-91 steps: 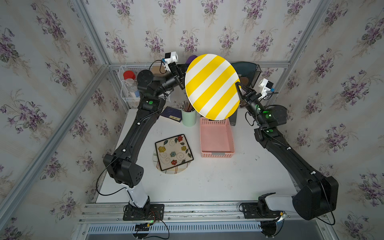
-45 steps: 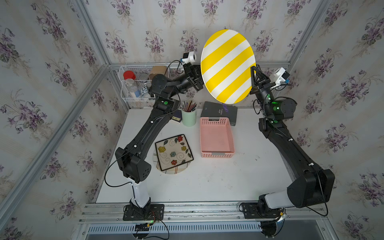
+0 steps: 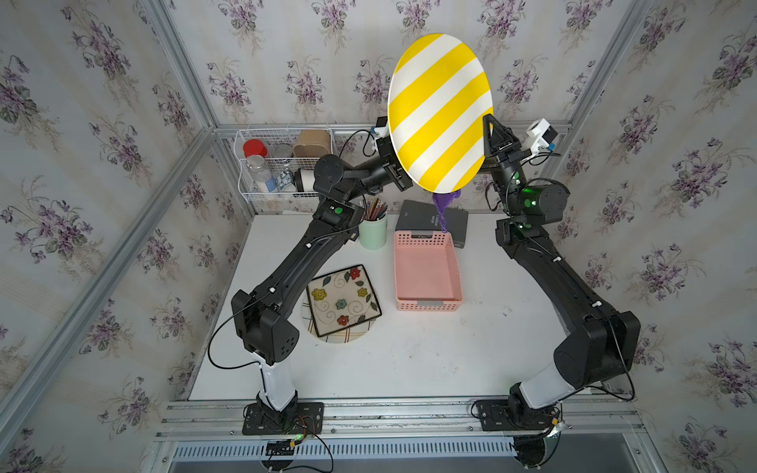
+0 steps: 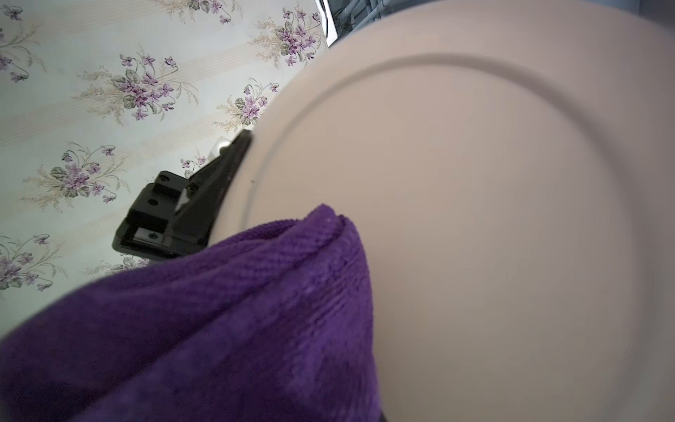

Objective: Wipe the wet plate dry
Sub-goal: Wipe the plate with towel.

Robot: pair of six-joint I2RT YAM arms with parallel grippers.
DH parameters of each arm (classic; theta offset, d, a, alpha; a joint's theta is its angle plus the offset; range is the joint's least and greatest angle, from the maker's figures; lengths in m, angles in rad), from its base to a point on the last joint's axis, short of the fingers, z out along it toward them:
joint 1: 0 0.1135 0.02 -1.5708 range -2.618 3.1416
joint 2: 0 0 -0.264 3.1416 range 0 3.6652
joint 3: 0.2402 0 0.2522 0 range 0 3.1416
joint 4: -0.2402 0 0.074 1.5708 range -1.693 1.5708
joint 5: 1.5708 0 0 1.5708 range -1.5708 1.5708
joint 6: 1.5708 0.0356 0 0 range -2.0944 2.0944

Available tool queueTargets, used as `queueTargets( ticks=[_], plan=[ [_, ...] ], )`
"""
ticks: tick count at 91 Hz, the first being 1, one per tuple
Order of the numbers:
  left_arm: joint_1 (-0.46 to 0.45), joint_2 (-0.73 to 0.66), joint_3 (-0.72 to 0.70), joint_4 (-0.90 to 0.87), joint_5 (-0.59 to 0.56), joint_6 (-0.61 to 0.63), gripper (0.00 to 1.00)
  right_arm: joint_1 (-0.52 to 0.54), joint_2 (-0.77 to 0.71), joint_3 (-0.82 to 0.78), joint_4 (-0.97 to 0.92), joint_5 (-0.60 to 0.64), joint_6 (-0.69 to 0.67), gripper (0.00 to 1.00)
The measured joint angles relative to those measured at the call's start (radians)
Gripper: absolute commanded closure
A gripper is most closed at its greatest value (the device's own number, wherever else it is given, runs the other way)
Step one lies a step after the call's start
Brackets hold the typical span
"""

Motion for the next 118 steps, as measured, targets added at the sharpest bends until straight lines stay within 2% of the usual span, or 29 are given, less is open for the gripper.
queueTargets(
  ticks=[6, 15, 28, 38, 47, 61, 70, 75, 81, 89, 95, 101, 109, 118],
  plan=[
    [0.032, -0.017, -0.016, 0.020, 0.000, -0.008, 1.00, 0.003, -0.025, -0.058, -0.016, 0.029, 0.004, 1.00],
    [0.080, -0.032, -0.047, 0.089, -0.010, -0.038, 1.00, 0.085, -0.041, -0.126, -0.018, 0.056, 0.012, 1.00],
    [0.071, 0.000, -0.050, 0.132, -0.048, -0.072, 1.00, 0.160, 0.011, -0.083, 0.007, 0.058, 0.029, 1.00],
    [0.024, 0.016, -0.064, 0.129, -0.039, -0.072, 1.00, 0.120, 0.051, 0.026, 0.010, 0.042, 0.022, 1.00],
    [0.010, -0.021, -0.156, 0.156, -0.006, -0.075, 1.00, 0.055, 0.065, 0.084, -0.034, 0.033, 0.012, 1.00],
    [0.051, -0.134, -0.339, 0.200, 0.048, -0.066, 1.00, -0.047, 0.006, 0.004, -0.159, 0.066, -0.039, 1.00],
    [0.109, -0.224, -0.396, 0.200, 0.090, -0.014, 1.00, -0.060, -0.045, -0.059, -0.271, 0.089, -0.136, 1.00],
    [0.146, -0.267, -0.393, 0.151, 0.118, 0.056, 1.00, -0.053, -0.067, -0.092, -0.314, 0.071, -0.166, 1.00],
    [0.169, -0.303, -0.348, -0.013, 0.145, 0.212, 1.00, -0.039, -0.098, -0.138, -0.358, 0.063, -0.201, 1.00],
    [0.168, -0.313, -0.208, -0.432, 0.132, 0.529, 1.00, -0.003, -0.129, -0.176, -0.417, 0.070, -0.247, 1.00],
    [0.164, -0.284, -0.076, -0.753, 0.047, 0.774, 1.00, 0.035, -0.146, -0.188, -0.450, 0.075, -0.278, 1.00],
    [0.164, -0.235, 0.045, -1.044, -0.097, 0.983, 1.00, 0.082, -0.160, -0.193, -0.481, 0.076, -0.316, 1.00],
    [0.155, -0.189, 0.113, -1.307, -0.295, 1.160, 1.00, 0.150, -0.174, -0.193, -0.520, 0.098, -0.366, 1.00],
    [0.127, -0.172, 0.115, -1.452, -0.409, 1.271, 1.00, 0.222, -0.172, -0.189, -0.586, 0.140, -0.428, 1.00]
  ],
)
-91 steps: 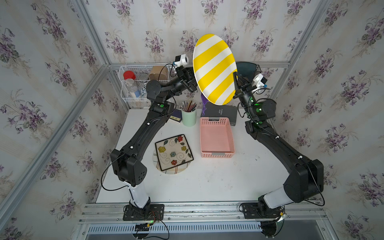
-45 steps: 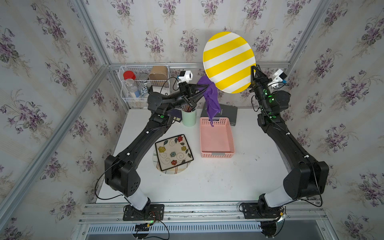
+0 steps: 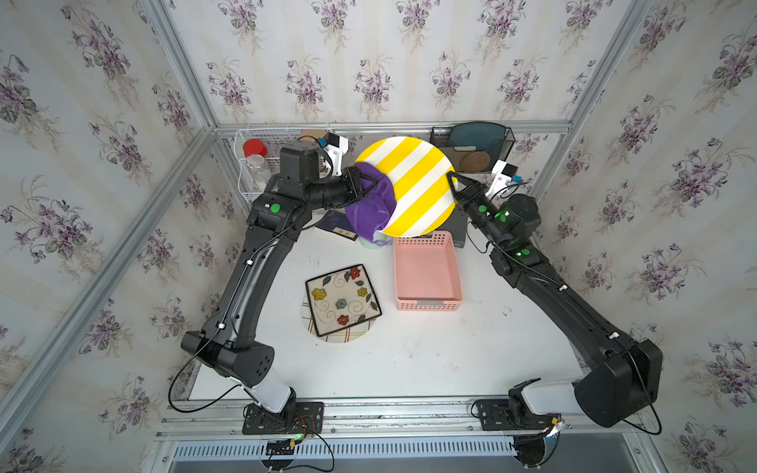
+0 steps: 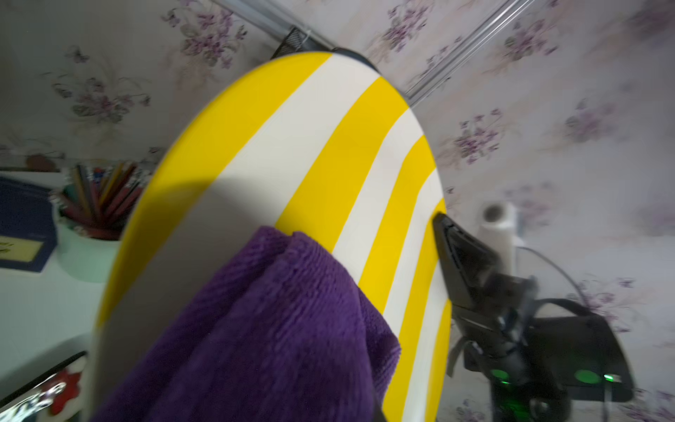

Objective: Wipe the wet plate dry
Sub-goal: Wipe the plate with towel.

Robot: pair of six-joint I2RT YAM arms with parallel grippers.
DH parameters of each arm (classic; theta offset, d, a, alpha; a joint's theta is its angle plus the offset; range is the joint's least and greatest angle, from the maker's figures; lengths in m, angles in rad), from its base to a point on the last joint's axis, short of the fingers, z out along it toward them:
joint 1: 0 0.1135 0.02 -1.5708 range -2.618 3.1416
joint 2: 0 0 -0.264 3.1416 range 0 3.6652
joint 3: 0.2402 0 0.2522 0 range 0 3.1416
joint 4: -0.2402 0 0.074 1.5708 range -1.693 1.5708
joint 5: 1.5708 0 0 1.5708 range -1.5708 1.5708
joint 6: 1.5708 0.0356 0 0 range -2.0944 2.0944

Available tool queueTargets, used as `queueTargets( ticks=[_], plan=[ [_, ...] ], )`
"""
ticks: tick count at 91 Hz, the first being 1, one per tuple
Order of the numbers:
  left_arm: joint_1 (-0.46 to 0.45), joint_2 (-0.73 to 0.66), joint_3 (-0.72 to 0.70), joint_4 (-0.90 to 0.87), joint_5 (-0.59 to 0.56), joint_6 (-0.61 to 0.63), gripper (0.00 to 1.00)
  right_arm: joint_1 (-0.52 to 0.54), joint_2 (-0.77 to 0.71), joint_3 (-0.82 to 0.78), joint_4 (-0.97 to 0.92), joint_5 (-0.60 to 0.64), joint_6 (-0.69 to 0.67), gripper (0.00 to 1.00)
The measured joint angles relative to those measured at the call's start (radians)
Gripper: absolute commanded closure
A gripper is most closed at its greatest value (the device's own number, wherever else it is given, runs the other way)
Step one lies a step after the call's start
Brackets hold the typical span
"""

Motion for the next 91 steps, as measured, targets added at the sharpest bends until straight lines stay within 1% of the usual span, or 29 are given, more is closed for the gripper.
queueTargets(
  ticks=[5, 15, 19, 24, 32, 42, 45, 49, 57, 63, 69, 74, 80, 85, 91],
  plan=[
    [-0.026, 0.010, -0.002, -0.019, 0.009, 0.031, 1.00, 0.027, 0.013, 0.002, -0.017, 0.005, -0.004, 1.00],
    [-0.086, 0.057, 0.016, 0.006, 0.130, 0.050, 1.00, 0.060, 0.062, 0.037, -0.022, -0.013, 0.008, 1.00],
    [-0.094, 0.083, 0.044, 0.009, 0.187, 0.050, 1.00, 0.068, 0.082, 0.060, -0.022, -0.028, 0.013, 1.00],
    [-0.082, 0.105, 0.091, 0.006, 0.209, 0.047, 1.00, 0.071, 0.091, 0.080, -0.022, -0.040, 0.014, 1.00],
    [-0.024, 0.104, 0.135, 0.005, 0.191, 0.046, 1.00, 0.052, 0.067, 0.080, -0.024, -0.054, 0.013, 1.00],
    [0.032, 0.063, 0.103, 0.009, 0.105, 0.034, 1.00, 0.020, 0.026, 0.048, -0.027, -0.026, 0.009, 1.00],
    [0.033, 0.055, 0.087, 0.014, 0.090, 0.027, 1.00, 0.020, 0.024, 0.047, -0.033, -0.015, 0.005, 1.00],
    [0.019, 0.054, 0.070, 0.026, 0.099, 0.024, 1.00, 0.032, 0.028, 0.053, -0.044, -0.011, -0.004, 1.00],
    [-0.032, 0.082, 0.075, 0.040, 0.144, 0.011, 1.00, 0.100, 0.054, 0.082, -0.075, -0.007, -0.036, 1.00],
    [-0.051, 0.104, 0.099, 0.039, 0.172, 0.011, 1.00, 0.148, 0.074, 0.095, -0.090, -0.035, -0.048, 1.00],
    [-0.023, 0.101, 0.112, 0.024, 0.163, 0.006, 1.00, 0.160, 0.068, 0.079, -0.093, -0.072, -0.048, 1.00],
    [0.030, 0.081, 0.097, 0.032, 0.125, -0.018, 1.00, 0.147, 0.037, 0.048, -0.097, -0.066, -0.047, 1.00],
    [0.087, 0.044, 0.047, 0.056, 0.080, -0.047, 1.00, 0.122, -0.005, 0.012, -0.104, -0.045, -0.048, 1.00],
    [0.098, 0.029, 0.020, 0.084, 0.067, -0.064, 1.00, 0.108, -0.028, 0.000, -0.111, -0.025, -0.055, 1.00],
    [0.068, 0.037, 0.014, 0.117, 0.087, -0.072, 1.00, 0.121, -0.031, 0.017, -0.120, -0.005, -0.079, 1.00]
  ],
)
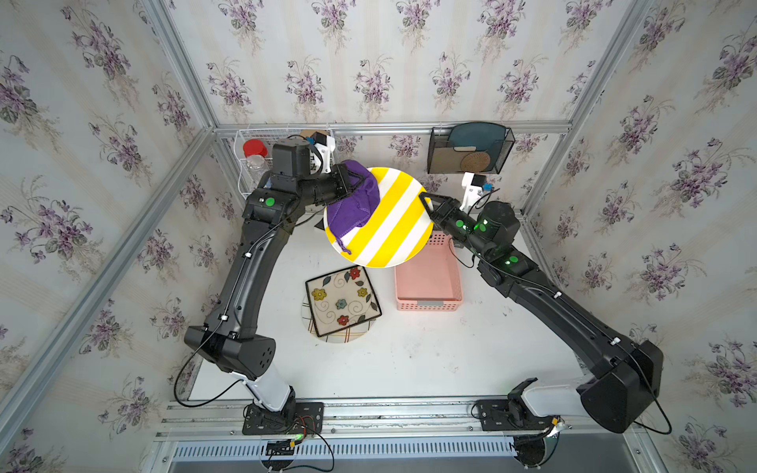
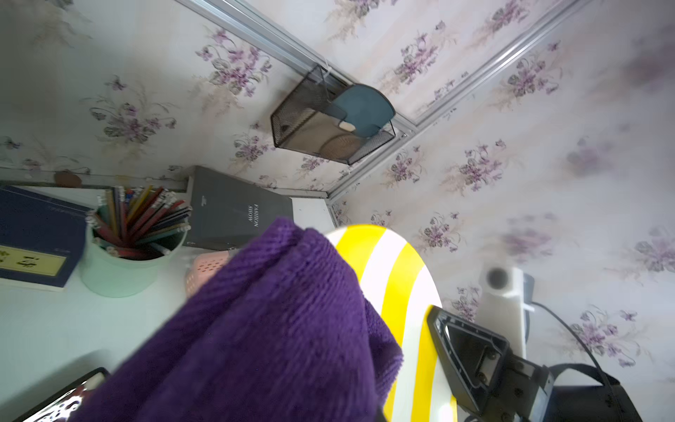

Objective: Wipe the wet plate dry
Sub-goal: Wipe the plate with towel.

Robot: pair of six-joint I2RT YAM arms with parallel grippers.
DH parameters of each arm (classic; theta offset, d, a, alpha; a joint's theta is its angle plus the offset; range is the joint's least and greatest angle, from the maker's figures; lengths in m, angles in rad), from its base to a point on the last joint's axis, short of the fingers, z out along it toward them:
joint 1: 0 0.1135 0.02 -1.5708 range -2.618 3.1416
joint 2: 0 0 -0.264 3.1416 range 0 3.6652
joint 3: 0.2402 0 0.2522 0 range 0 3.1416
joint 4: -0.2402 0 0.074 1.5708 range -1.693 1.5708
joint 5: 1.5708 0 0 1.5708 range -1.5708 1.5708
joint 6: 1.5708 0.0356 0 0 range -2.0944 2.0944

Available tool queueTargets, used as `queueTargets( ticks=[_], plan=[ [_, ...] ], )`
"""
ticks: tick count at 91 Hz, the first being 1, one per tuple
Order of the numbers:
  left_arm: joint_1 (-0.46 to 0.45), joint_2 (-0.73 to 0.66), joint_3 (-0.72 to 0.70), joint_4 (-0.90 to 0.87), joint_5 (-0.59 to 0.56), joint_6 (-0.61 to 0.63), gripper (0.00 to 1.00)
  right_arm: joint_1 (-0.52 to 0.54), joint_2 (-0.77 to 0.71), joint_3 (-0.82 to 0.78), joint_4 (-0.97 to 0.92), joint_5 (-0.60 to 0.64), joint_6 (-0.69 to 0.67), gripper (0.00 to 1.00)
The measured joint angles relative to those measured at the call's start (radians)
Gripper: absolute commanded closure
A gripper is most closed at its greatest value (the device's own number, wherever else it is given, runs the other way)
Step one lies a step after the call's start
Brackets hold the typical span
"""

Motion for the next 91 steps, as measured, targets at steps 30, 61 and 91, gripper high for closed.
queueTargets(
  ticks=[30, 61, 91],
  plan=[
    [0.026, 0.008, -0.005, 0.028, 0.037, -0.024, 1.00, -0.030, -0.035, -0.010, -0.053, -0.043, -0.046, 1.00],
    [-0.066, 0.032, -0.040, 0.007, 0.123, 0.031, 1.00, 0.029, -0.005, 0.006, -0.075, -0.025, -0.072, 1.00],
    [-0.158, 0.037, -0.042, -0.028, 0.249, 0.105, 1.00, -0.154, -0.037, 0.014, -0.007, -0.026, -0.015, 1.00]
  ],
)
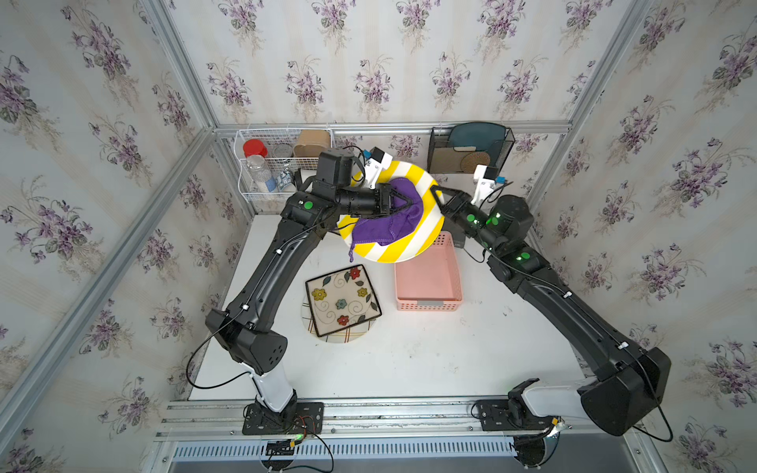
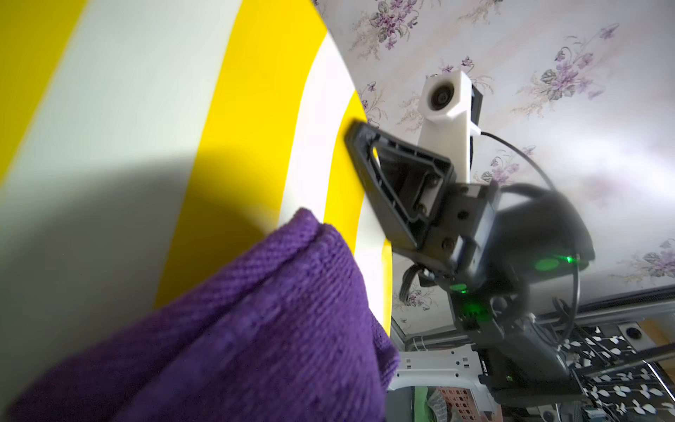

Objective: Wipe the wet plate dry
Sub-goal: Wipe the plate with towel.

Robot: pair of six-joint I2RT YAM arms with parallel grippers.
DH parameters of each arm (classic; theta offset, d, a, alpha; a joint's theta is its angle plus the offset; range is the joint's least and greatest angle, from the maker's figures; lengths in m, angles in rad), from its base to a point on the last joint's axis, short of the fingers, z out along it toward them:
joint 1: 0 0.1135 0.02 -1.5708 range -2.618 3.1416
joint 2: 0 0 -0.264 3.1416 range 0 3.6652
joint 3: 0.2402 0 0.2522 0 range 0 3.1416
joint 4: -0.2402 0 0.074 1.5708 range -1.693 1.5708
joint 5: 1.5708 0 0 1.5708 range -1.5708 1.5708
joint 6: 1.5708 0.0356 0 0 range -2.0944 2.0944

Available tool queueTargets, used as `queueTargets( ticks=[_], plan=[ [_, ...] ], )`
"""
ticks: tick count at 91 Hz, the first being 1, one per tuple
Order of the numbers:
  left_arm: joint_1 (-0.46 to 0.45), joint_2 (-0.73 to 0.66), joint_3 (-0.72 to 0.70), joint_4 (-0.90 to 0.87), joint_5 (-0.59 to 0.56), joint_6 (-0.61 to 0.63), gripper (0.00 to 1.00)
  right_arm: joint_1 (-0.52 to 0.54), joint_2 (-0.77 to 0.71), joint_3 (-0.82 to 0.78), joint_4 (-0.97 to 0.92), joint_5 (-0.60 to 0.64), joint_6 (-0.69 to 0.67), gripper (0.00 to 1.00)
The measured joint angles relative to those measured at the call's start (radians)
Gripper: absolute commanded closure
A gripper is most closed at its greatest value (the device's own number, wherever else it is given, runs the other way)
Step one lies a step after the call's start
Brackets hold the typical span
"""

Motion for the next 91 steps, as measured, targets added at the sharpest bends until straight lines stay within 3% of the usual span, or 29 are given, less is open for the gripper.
queueTargets(
  ticks=[13, 34, 43, 54, 63, 81, 91],
  plan=[
    [0.023, -0.062, -0.076, 0.013, -0.008, -0.001, 1.00, 0.021, 0.002, 0.006, 0.005, -0.009, -0.005, 1.00],
    [-0.050, 0.022, 0.016, -0.058, 0.042, 0.059, 1.00, 0.110, 0.065, 0.005, 0.023, -0.021, 0.010, 1.00],
    [-0.005, -0.023, -0.026, -0.049, 0.033, 0.058, 1.00, 0.080, 0.064, 0.006, 0.049, -0.030, 0.030, 1.00],
    [0.123, -0.101, -0.098, -0.015, -0.006, 0.002, 1.00, 0.022, 0.033, 0.006, 0.075, -0.010, 0.044, 1.00],
    [0.208, -0.114, -0.084, -0.008, -0.042, -0.044, 1.00, 0.032, 0.018, 0.018, 0.074, -0.006, 0.018, 1.00],
    [0.200, -0.007, 0.085, 0.064, -0.019, -0.124, 1.00, 0.166, 0.062, 0.045, 0.048, -0.015, -0.026, 1.00],
    [0.181, 0.018, 0.112, 0.101, 0.001, -0.177, 1.00, 0.143, 0.074, 0.080, 0.007, -0.055, -0.029, 1.00]
  ],
)
